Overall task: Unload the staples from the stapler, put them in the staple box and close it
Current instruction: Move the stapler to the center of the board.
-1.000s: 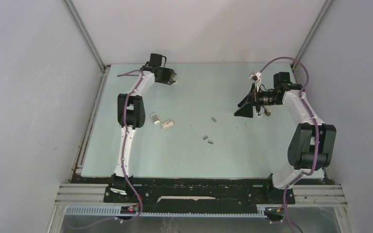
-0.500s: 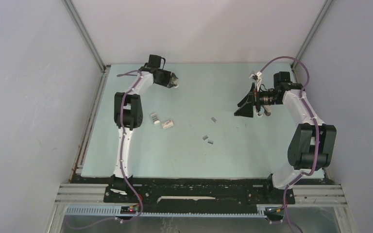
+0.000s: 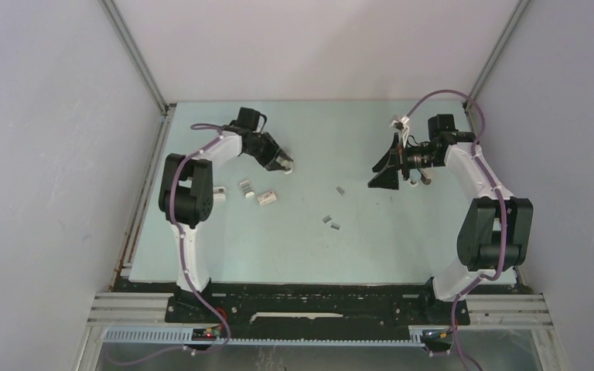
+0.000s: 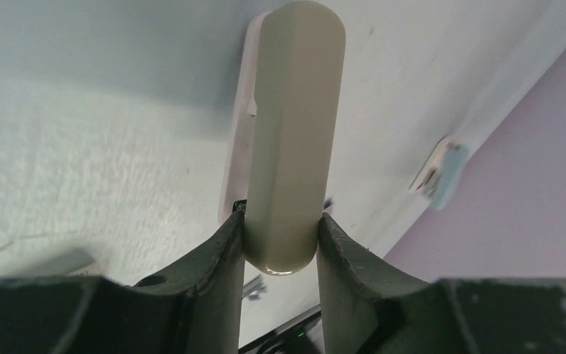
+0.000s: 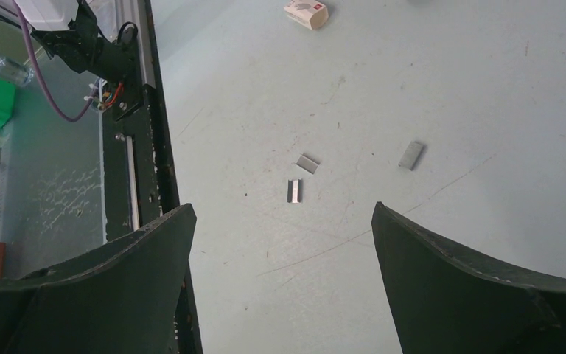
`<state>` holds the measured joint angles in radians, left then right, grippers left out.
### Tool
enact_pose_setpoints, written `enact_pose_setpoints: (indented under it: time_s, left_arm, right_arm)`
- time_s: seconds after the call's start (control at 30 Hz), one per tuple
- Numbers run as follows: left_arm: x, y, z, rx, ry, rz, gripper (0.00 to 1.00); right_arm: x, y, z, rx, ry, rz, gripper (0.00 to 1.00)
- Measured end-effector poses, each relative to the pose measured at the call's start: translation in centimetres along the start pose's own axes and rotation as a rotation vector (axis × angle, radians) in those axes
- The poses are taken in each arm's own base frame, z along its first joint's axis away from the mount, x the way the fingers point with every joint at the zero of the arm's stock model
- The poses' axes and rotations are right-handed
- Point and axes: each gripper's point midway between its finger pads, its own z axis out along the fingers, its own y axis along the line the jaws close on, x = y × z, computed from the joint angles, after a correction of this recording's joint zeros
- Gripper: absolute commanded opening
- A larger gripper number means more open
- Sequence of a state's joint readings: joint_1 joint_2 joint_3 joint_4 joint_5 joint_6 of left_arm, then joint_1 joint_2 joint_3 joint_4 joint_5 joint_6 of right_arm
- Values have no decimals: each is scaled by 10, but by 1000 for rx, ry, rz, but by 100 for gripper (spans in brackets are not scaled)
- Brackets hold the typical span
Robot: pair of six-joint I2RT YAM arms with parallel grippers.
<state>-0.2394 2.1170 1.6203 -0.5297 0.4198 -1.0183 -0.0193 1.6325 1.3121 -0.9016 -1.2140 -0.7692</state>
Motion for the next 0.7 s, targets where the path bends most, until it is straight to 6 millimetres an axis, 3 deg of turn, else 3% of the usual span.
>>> enact_pose_setpoints:
  time_s: [0.13, 0.37, 0.53, 0.7]
  left_arm:
    - [38, 15, 5, -26, 61, 135, 23]
    - [78, 34, 6, -88, 103, 332, 32]
    - [85, 44, 2, -125, 93, 408, 54]
    - [82, 45, -9, -141, 70, 458, 62]
  right_arm:
    - [0, 2, 3, -9, 5, -9, 100]
    - [1, 10, 10, -39, 16, -20, 100]
    - [-1, 14, 12, -49, 16, -37, 100]
    - [-5, 18, 10, -52, 6, -60, 100]
